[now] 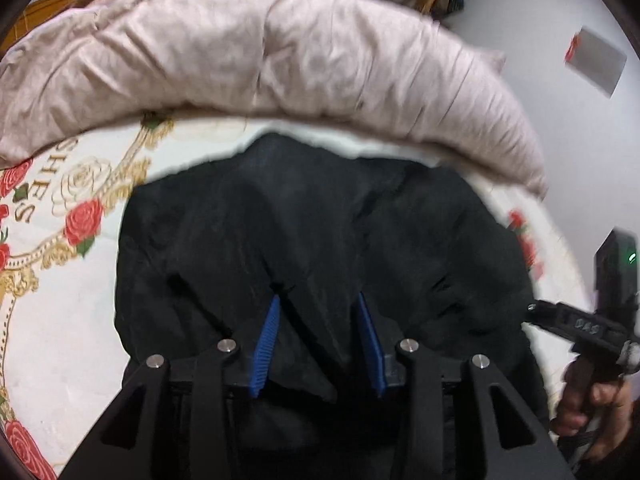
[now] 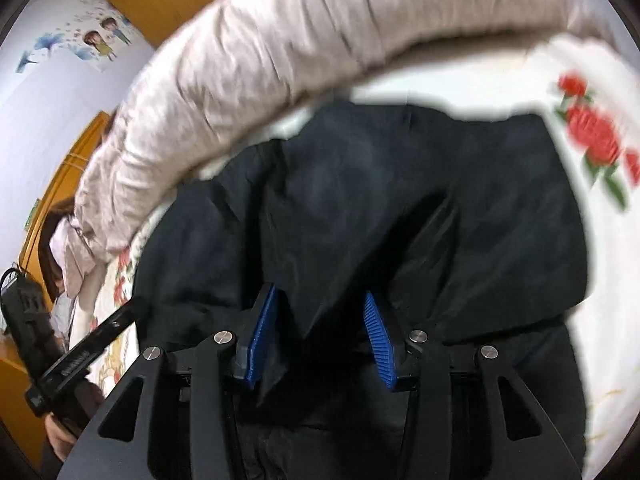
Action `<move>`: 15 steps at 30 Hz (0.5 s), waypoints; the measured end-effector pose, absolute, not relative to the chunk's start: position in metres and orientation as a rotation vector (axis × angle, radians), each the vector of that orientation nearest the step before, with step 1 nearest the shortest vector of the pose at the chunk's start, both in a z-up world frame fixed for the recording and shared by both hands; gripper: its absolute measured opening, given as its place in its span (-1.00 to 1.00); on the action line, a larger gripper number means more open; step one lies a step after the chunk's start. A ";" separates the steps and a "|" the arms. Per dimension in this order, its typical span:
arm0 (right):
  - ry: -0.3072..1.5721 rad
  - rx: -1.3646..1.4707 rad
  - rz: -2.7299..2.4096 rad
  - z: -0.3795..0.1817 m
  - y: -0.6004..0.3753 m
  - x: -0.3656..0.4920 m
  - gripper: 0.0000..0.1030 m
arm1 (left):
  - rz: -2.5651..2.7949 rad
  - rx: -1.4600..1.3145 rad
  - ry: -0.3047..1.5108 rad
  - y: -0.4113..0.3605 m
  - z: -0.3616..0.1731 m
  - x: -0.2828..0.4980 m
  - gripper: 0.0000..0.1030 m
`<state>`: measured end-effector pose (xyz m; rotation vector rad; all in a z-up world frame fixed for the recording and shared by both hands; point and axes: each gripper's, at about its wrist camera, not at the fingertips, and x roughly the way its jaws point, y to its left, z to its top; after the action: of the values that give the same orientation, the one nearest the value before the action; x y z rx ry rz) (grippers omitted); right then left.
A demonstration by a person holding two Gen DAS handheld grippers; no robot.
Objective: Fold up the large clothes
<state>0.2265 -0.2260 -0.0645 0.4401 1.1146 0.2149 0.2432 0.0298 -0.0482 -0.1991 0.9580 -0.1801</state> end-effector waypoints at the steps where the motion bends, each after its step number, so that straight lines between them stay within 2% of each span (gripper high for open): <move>1: 1.126 0.432 0.218 -0.073 -0.220 0.224 -0.14 | -0.165 -0.187 0.976 0.032 -0.059 0.242 -0.20; 4: 1.140 0.401 0.217 -0.101 -0.204 0.216 -0.14 | -0.148 -0.194 0.986 0.044 -0.086 0.236 -0.25; 9: 1.105 0.353 0.200 -0.113 -0.195 0.211 -0.15 | -0.120 -0.098 0.947 0.030 -0.095 0.233 -0.26; 12: 1.133 0.322 0.198 -0.101 -0.195 0.209 -0.15 | -0.090 -0.127 0.968 0.027 -0.089 0.234 -0.26; 15: 1.075 0.270 0.187 -0.067 -0.200 0.193 -0.15 | -0.104 -0.167 0.981 0.029 -0.069 0.224 -0.27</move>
<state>0.1927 -0.2000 -0.0675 0.2697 1.0746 0.1870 0.2244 0.0285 -0.0690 -0.1673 0.9806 -0.1040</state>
